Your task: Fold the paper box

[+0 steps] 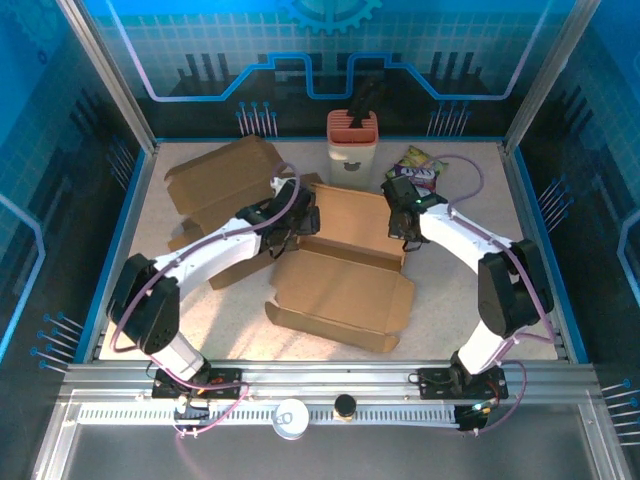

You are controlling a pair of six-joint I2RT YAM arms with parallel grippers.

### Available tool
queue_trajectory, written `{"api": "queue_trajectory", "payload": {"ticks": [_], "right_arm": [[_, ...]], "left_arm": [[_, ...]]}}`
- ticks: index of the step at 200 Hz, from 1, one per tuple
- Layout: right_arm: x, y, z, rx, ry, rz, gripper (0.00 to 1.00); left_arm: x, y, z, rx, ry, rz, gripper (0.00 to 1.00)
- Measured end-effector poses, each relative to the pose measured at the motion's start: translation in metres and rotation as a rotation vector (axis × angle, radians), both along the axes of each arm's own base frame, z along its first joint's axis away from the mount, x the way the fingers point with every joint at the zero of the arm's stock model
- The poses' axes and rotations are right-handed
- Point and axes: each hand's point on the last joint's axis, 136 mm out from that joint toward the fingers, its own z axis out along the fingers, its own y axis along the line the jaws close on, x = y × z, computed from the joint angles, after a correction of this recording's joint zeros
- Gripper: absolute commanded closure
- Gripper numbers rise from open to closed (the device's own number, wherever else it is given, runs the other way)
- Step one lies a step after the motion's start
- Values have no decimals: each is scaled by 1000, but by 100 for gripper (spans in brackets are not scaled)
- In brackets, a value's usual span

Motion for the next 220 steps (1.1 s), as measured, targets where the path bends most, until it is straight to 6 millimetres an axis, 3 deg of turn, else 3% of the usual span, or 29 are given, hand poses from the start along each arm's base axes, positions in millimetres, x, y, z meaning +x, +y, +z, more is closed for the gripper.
{"api": "queue_trajectory", "payload": {"ticks": [37,64,85,129,173,220], "right_arm": [[-32,-32,-5,129,5,-193,100],[-58,-47,-2,229,-21,-342,100],[-74,-49,1,336,-50,-453,100],[-110,-57,-11,450,21,-740,100],[-134,-51,-11,514,157,-985,100],[-158,-33,-32,605,305,-1184,100]], "left_arm": [[-21,4,37,-72,-65,1,22],[-38,-2,46,-100,-71,-20,23],[-52,-4,44,-108,-51,-33,24],[-89,2,41,-121,-19,-53,25],[-125,32,33,-152,-13,-21,29],[-150,63,2,-124,22,45,43]]}}
